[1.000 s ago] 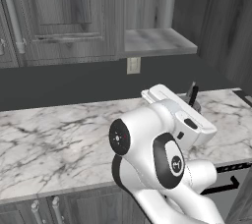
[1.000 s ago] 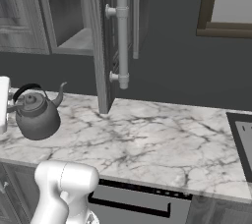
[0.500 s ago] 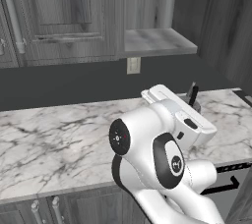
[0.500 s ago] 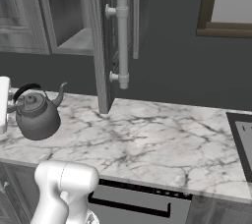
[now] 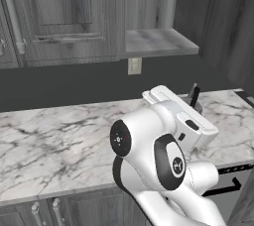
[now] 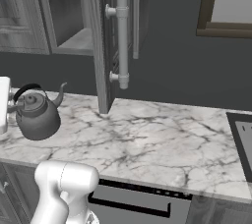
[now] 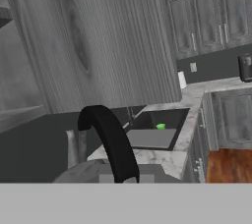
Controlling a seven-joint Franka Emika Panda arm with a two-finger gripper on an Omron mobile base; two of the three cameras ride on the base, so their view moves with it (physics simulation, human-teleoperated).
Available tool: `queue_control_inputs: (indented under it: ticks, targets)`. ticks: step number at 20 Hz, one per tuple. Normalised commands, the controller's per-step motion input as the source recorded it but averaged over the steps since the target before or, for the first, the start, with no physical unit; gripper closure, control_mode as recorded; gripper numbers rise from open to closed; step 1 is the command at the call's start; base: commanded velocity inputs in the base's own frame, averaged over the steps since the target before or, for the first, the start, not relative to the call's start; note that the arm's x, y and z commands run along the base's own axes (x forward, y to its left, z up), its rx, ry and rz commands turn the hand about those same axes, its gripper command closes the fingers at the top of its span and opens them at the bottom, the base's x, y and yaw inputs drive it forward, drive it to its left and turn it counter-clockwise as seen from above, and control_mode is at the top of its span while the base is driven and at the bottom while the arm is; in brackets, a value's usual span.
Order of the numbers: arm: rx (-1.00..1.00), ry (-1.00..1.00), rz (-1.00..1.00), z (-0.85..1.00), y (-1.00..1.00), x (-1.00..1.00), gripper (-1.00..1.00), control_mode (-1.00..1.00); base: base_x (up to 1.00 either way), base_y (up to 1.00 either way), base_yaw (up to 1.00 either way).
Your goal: Open the cabinet, pick the kettle from the cabinet, and place it in the sink.
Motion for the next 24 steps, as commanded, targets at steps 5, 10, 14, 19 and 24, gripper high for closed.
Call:
queue_control_inputs:
  ticks: [5, 10, 14, 19, 24]
  targets:
    - [0.0, 0.0, 0.0, 0.0, 0.0, 0.0, 1.0, 1.0, 0.0, 0.0, 0.0]
    - [0.0, 0.0, 0.0, 0.0, 0.0, 0.0, 1.0, 1.0, -0.34, 0.0, 0.0]
    - [0.0, 0.0, 0.0, 0.0, 0.0, 0.0, 1.0, 1.0, -0.56, 0.0, 0.0]
    - [0.0, 0.0, 0.0, 0.0, 0.0, 0.0, 1.0, 1.0, -0.52, 0.0, 0.0]
    - [0.0, 0.0, 0.0, 0.0, 0.0, 0.0, 1.0, 1.0, -0.48, -0.03, -0.04]
